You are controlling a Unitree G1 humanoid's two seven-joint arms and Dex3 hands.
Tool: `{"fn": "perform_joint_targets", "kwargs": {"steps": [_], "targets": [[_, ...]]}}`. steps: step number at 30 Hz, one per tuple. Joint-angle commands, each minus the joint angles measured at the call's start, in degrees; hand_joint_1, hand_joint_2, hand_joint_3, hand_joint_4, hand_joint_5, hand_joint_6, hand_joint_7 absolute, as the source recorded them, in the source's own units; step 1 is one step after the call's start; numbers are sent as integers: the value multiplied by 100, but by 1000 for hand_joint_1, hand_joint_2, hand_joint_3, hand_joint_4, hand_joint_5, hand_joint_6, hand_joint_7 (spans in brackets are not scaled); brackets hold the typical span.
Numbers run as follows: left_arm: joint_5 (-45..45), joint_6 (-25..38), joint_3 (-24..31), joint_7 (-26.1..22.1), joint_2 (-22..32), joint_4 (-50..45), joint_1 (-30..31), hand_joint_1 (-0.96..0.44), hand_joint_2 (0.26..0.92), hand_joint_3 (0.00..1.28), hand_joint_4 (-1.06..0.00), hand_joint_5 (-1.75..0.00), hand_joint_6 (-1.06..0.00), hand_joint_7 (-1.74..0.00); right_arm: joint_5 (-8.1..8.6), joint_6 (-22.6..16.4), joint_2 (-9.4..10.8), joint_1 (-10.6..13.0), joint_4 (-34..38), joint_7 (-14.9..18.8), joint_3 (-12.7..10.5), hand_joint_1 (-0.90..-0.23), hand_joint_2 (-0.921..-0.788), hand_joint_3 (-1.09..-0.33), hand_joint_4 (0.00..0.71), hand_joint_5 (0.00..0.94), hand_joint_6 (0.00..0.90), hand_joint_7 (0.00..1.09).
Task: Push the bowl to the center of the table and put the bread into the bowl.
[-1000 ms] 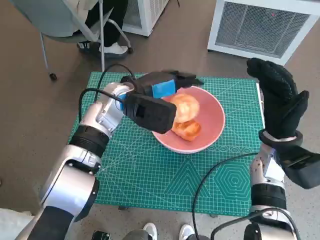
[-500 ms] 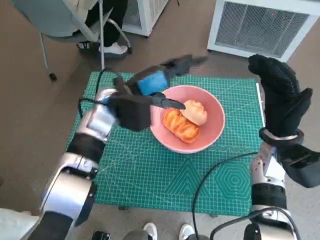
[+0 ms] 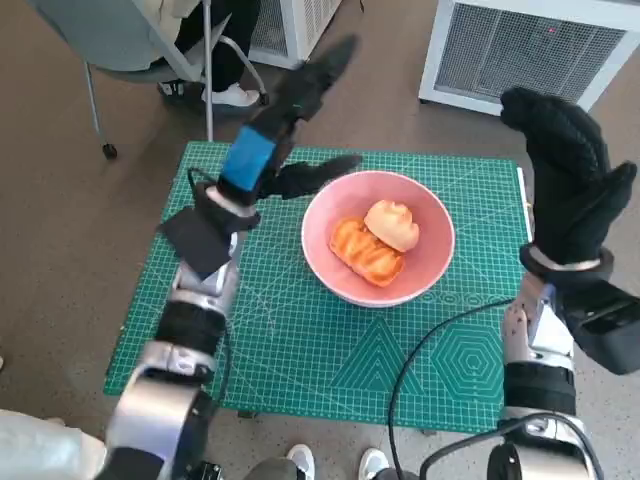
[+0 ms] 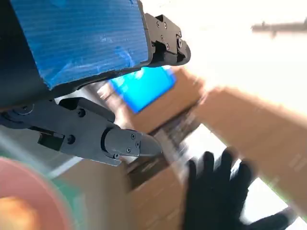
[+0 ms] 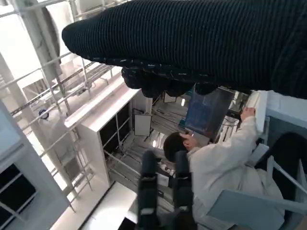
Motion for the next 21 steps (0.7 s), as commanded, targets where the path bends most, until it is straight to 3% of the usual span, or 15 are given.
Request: {"fn": "perform_joint_targets", "kwargs": {"steps": [1, 4, 7, 21], "targets": [[-20, -62, 89, 382, -226, -581, 313, -366, 921, 374, -285, -15, -154, -405, -124, 213, -12, -34, -214, -150, 87, -616, -921, -736, 392, 1, 360, 32], [22, -11, 102, 560, -290, -890, 483, -381, 921, 410, -274, -6, -52, -581, -126, 335, 10, -57, -388, -191, 142, -608, -921, -738, 387, 0, 361, 32], [30, 90, 96, 647, -308, -1144, 608, -409, 921, 439, -258, -2, -16, -634, -144, 427, 17, -55, -538, -227, 188, -601, -921, -741, 383, 0, 361, 32], [-90, 608, 38, 625, -272, -2105, 1036, -429, 921, 503, -214, 0, 1, -631, -350, 429, -35, -83, -647, -279, 334, -601, -921, -746, 372, 0, 363, 33]]}}
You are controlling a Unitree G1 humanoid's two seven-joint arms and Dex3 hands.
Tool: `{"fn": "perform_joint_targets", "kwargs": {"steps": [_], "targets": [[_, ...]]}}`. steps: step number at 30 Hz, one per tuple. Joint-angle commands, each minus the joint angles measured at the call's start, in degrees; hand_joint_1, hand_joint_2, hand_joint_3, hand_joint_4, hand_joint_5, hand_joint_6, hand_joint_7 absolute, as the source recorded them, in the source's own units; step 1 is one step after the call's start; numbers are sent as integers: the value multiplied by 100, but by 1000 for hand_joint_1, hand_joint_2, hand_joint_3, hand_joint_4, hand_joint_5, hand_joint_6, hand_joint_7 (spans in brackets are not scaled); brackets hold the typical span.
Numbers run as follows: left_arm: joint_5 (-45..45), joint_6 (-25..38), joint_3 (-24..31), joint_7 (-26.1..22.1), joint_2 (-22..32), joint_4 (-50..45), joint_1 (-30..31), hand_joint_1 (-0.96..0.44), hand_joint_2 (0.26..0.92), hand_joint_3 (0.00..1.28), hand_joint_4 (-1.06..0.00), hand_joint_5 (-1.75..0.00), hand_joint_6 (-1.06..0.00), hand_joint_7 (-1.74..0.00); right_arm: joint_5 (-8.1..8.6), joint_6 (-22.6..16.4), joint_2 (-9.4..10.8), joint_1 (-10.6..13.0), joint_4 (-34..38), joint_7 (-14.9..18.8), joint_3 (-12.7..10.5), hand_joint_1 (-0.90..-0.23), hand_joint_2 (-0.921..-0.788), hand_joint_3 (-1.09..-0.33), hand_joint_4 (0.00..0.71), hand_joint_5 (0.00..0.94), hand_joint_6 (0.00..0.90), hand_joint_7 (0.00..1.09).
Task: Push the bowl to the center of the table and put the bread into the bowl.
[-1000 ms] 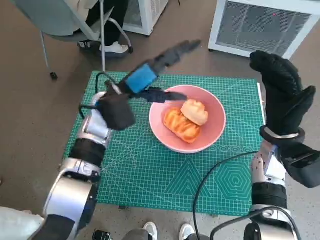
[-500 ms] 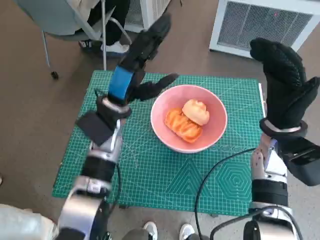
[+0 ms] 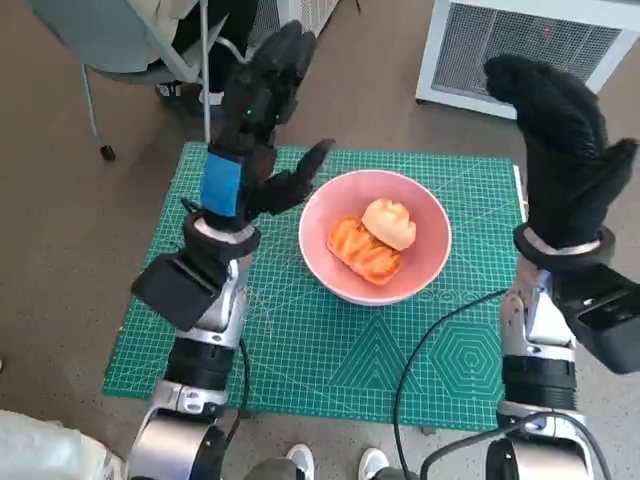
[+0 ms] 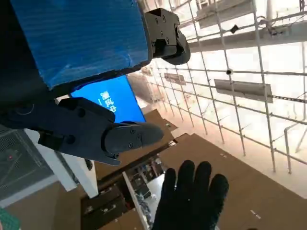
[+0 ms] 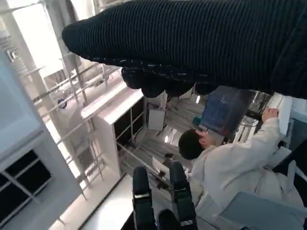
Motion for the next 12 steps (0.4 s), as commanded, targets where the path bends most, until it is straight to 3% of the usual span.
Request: {"fn": "perform_joint_targets", "kwargs": {"steps": [1, 12], "targets": [[-75, 117, -19, -29, 10, -245, 154, -429, 921, 504, -213, 0, 1, -630, -152, 45, -44, 30, 25, -45, 62, -601, -921, -746, 372, 0, 361, 32], [-73, 190, -37, -62, 13, -338, 267, -430, 921, 512, -211, 0, 1, -622, -241, 160, -46, 68, -70, -105, 114, -611, -921, -743, 371, 0, 358, 31]]}}
